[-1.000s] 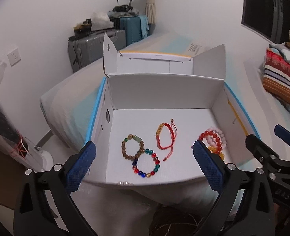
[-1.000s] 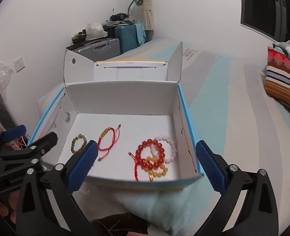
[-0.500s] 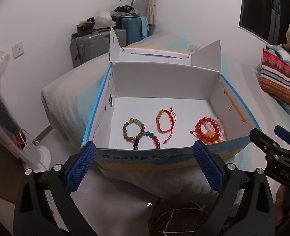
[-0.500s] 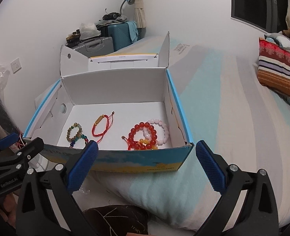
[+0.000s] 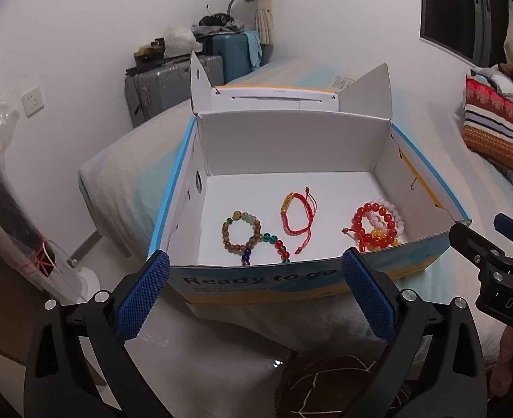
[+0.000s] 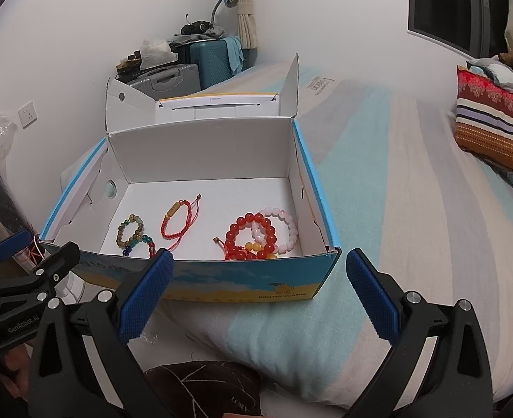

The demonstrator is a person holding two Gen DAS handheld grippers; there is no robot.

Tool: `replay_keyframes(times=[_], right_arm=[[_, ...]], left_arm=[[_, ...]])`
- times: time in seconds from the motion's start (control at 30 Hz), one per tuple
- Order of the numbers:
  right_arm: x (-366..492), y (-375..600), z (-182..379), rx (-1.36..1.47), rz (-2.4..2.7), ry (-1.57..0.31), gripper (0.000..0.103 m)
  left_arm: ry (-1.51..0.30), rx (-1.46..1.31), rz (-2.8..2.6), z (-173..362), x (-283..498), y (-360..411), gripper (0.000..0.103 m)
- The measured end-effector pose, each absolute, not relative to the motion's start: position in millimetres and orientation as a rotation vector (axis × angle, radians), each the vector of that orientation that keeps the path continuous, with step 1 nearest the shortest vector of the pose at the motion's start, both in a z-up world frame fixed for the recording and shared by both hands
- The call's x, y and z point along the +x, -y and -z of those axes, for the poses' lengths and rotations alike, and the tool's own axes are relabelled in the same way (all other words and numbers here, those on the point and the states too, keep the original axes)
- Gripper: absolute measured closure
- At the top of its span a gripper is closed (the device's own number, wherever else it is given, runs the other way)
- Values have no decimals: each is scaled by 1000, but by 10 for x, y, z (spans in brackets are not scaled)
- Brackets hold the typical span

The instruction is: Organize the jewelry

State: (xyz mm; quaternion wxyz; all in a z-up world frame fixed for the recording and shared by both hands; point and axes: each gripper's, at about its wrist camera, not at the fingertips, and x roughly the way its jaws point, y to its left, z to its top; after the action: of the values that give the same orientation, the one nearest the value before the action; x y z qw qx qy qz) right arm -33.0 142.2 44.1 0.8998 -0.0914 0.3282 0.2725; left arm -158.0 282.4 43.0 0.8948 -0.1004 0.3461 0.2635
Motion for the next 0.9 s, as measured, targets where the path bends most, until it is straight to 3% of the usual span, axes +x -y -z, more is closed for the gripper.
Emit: replay_keyframes(times=[0.9], right_arm=[[-306,-1441,-423,-183,-562,-689,8]], left_arm=[[-730,-200,-559,-407,-1544,-2816,6]])
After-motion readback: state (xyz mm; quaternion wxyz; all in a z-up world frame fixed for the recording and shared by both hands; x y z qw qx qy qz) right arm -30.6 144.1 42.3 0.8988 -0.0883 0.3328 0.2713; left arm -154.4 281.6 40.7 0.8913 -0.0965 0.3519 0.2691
